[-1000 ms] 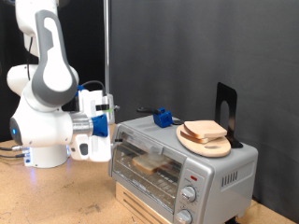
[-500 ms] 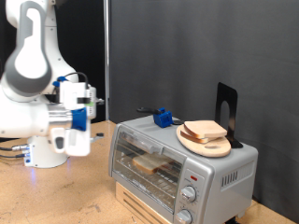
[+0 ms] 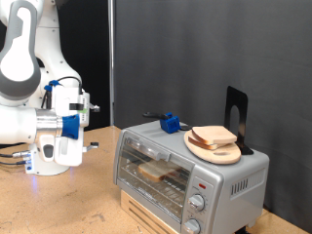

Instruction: Make a piece of toast with the oven

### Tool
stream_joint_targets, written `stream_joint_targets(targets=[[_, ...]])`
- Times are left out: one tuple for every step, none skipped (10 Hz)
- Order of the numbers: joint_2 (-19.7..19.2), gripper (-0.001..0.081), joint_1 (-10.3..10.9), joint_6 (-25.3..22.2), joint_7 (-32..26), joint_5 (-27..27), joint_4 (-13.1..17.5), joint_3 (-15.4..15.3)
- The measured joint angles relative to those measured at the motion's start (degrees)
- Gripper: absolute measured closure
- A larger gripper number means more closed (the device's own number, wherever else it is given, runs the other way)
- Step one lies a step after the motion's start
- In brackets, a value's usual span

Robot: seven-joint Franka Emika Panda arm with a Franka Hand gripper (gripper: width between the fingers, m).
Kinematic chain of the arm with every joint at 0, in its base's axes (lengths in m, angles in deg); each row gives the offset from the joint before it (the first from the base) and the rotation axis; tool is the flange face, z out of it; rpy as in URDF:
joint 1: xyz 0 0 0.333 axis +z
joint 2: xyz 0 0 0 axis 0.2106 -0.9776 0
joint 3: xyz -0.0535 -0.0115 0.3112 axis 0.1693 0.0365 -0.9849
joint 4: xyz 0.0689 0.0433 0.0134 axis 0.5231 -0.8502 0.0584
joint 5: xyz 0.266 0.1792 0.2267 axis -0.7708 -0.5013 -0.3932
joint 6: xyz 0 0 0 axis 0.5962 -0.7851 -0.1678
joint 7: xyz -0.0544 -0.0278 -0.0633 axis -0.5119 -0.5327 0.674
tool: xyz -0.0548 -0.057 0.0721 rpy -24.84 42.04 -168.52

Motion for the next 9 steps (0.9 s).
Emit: stream_joint_targets(targets=[[-1.52,-0.0002,0.04,1.9,0.61,-1.97,1.74,-0.09],[-3.1,-0.0002,0.1,3.51,0.41,-5.23,3.4,-0.33],[-4.57,-0.0002,0.13,5.37,0.69,-8.17,5.01,-0.75],[-5.86,-0.0002,0.29,7.92,1.26,-10.95,6.56,-1.16],[-7.04,-0.0002,0.45,10.94,1.35,-13.55,8.15,-1.72],[-8.22,-0.0002,0.64,13.76,0.08,-16.48,9.79,-2.23],[-9.77,-0.0002,0.8,14.98,-1.31,-17.92,11.08,-2.53],[-9.77,-0.0002,0.79,14.75,-0.93,-17.5,10.98,-2.52],[-9.89,-0.0002,0.8,14.49,1.36,-14.61,11.46,-2.54]])
